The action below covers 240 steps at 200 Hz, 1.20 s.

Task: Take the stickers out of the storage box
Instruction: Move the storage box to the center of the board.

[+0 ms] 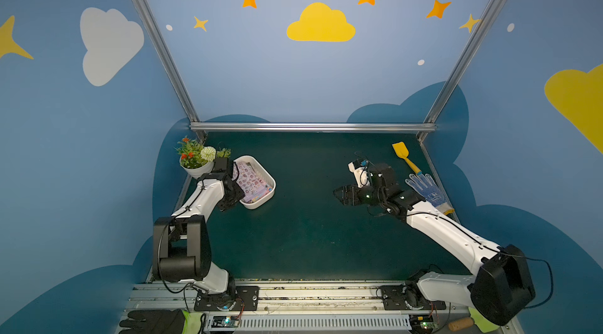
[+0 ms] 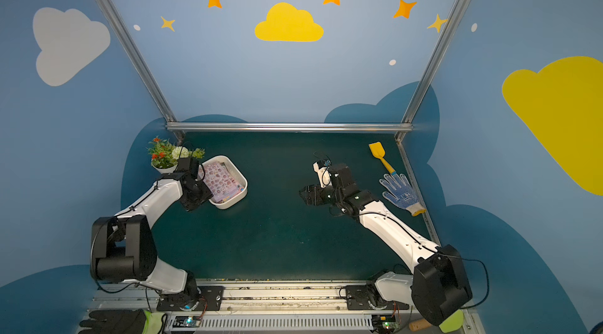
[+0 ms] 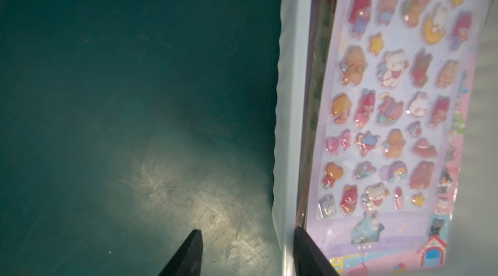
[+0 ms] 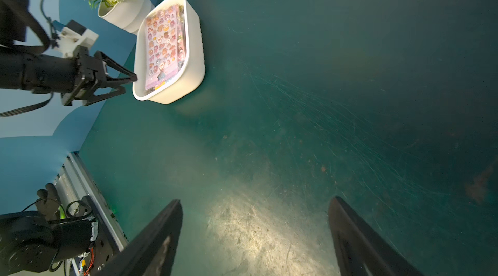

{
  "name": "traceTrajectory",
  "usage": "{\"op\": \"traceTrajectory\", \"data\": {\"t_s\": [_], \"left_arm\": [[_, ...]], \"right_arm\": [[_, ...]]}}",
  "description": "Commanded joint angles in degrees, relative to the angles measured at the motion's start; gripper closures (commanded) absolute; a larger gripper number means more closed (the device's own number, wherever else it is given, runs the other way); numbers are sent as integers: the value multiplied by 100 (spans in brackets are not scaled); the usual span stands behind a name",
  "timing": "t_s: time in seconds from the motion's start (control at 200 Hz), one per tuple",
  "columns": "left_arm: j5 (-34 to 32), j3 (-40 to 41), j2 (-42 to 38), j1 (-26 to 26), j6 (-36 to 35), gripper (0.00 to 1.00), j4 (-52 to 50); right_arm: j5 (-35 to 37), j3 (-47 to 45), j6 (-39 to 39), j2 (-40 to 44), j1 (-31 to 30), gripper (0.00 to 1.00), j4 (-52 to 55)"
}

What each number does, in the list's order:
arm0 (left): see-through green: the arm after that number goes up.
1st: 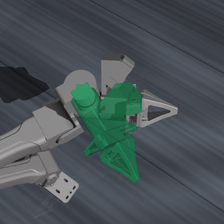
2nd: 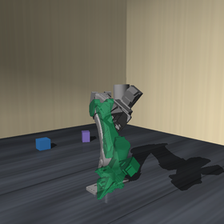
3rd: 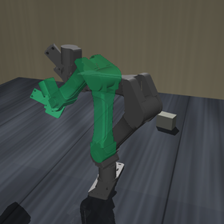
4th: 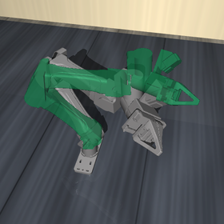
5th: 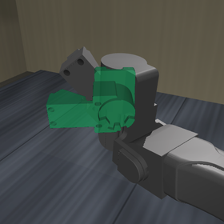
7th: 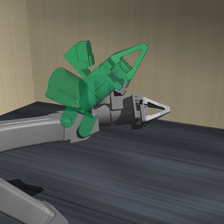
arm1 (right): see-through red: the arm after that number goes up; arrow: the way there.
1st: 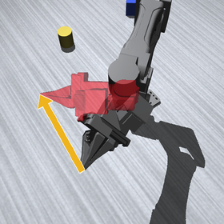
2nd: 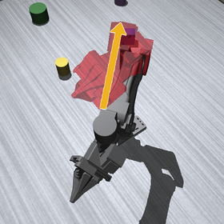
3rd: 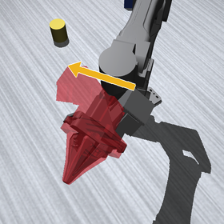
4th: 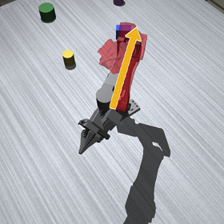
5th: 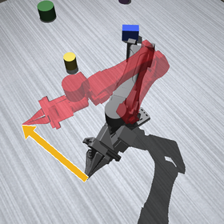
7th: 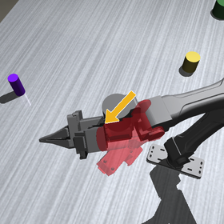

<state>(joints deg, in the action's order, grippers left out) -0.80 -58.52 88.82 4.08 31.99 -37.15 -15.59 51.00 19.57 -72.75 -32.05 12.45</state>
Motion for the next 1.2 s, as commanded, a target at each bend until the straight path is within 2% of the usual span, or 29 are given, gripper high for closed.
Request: {"op": "traceTrajectory", "data": {"t_s": [0.0, 0.21, 0.456, 0.721, 1.011, 1.196], "left_arm": [[40, -74, 174, 70, -37, 50, 140], [67, -107, 275, 67, -117, 68, 214], [126, -80, -81, -71, -403, 83, 196], [15, -168, -487, -920, -592, 96, 139], [39, -238, -538, -2060, -328, 97, 585], [175, -159, -342, -2593, -68, 96, 1043]], "right_arm": [[-67, -88, 30, -20, -33, 17, -197], [-60, -83, 18, -77, -43, 17, -252], [-252, 73, -4, -146, -46, 18, -125], [-543, 474, 48, -25, -41, 24, 403], [-497, 1046, 156, -35, -37, 31, 1268], [-527, 1316, 121, -177, -38, 34, 1662]]}}
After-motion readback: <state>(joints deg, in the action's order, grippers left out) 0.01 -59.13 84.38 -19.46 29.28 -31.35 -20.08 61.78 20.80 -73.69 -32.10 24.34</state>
